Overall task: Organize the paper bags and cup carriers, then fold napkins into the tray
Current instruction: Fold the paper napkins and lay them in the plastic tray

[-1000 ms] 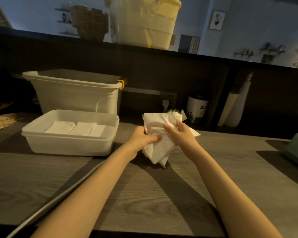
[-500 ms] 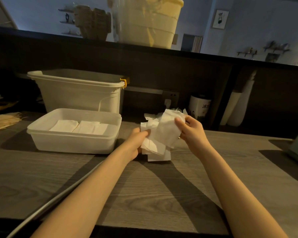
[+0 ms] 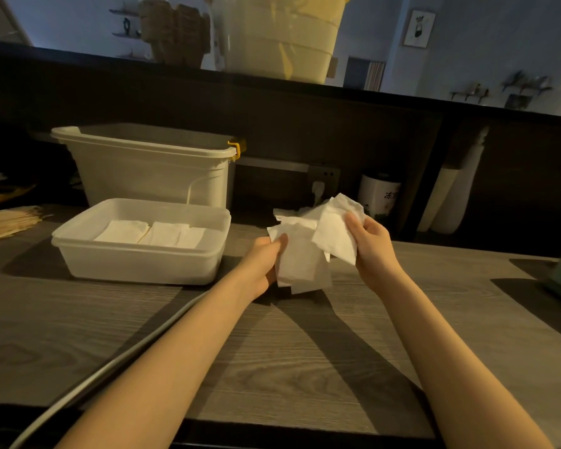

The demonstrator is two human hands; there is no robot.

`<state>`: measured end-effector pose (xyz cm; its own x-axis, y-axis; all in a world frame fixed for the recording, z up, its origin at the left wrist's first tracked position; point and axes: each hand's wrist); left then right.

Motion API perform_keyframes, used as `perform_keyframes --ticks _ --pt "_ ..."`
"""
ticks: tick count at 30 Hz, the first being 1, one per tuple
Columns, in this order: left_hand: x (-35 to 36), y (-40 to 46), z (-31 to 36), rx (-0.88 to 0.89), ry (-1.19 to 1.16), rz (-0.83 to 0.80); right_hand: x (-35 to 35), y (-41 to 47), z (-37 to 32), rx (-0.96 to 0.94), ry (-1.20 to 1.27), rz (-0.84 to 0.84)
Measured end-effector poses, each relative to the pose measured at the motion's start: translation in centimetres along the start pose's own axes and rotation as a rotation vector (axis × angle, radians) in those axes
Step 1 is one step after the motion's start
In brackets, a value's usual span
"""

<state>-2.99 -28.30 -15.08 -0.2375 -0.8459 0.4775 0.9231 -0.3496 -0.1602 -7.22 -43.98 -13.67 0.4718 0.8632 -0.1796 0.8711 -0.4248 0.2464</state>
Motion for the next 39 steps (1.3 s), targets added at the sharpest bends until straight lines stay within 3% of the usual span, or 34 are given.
perform_keyframes --ticks 10,23,28,33,39 --pt "0.3 -0.7 0.0 -0.053 -0.058 -0.198 1.8 -0.8 0.1 -0.199 -0.424 0.037" --pt "0.4 -0.7 -0.2 -0.006 0.068 -0.202 2.3 -1.2 0.5 -0.262 -0.546 0.058" --pt "0.2 -0.4 0.1 0.005 -0.097 -0.125 1.2 -0.7 0.1 -0.224 -0.437 0.215" --pt "0.1 -0.2 0.1 0.007 -0.176 -0.145 1.6 -0.9 0.1 -0.122 -0.464 0.004" --pt "0.1 -0.4 0.0 -0.046 -0.129 -0.224 1.9 -1.1 0.2 -0.121 -0.458 -0.055"
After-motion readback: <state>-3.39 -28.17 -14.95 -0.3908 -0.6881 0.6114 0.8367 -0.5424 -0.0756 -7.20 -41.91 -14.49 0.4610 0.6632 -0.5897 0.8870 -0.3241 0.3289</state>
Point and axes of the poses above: each hand's wrist, its own y-axis towards the middle knuckle, its own x-axis out of the palm, z = x × y, and after that the axes turned 13 degrees about -y, right-handed
